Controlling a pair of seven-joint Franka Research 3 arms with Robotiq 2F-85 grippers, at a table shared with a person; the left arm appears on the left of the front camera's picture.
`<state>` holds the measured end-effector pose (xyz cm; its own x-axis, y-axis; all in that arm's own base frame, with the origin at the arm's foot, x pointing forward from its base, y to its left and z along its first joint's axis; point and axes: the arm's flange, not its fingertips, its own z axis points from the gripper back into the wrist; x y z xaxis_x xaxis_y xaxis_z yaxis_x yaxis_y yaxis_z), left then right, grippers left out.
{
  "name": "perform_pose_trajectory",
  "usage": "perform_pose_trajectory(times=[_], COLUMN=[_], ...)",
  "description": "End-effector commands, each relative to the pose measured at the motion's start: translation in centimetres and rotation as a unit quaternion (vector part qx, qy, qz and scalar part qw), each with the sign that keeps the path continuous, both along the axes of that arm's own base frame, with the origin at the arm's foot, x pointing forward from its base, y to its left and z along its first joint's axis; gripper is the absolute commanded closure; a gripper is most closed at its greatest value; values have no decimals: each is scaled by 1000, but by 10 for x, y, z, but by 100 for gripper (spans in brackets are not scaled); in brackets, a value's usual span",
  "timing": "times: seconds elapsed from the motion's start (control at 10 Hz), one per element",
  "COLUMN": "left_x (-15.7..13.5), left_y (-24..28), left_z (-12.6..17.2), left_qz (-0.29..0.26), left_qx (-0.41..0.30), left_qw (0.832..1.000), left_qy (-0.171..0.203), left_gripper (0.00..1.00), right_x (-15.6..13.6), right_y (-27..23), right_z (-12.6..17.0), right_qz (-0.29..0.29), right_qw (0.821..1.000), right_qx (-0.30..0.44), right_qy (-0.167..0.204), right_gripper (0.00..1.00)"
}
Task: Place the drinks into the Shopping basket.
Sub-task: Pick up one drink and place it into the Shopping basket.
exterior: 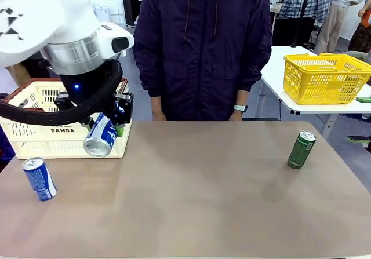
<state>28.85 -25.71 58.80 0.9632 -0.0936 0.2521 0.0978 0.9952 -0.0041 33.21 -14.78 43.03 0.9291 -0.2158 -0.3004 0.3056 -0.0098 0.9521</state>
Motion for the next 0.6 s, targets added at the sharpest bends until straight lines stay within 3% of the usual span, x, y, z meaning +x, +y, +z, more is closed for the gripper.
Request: perform_pose_trajectory(times=[0.0, 0.1, 0.2, 0.3, 0.4, 0.5], left_x=[-4, 12, 33, 61, 99, 134], left_y=[6, 19, 41, 68, 99, 128], left_z=[3, 9, 26, 41, 45, 40], left_qz=[4, 76, 143, 170, 37, 69], left_qx=[-3, -8, 13, 28, 50, 78], left_qw=[1000, 997, 989, 983, 995, 991], left_qy=[-5, 1, -31, -65, -83, -86], left_gripper=[100, 100, 100, 100, 100, 100], right_x=[1, 1, 1, 1, 1, 1], right_y=[-1, -1, -1, -1, -1, -1], right_z=[6, 6, 6, 6, 6, 6], right_qz=[0, 0, 0, 0, 0, 0], right_qw=[1000, 1000, 1000, 1000, 1000, 1000], right_qx=[4, 4, 4, 4, 4, 4], right_qy=[8, 8, 8, 8, 8, 8], right_gripper=[0, 0, 0, 0, 0, 0])
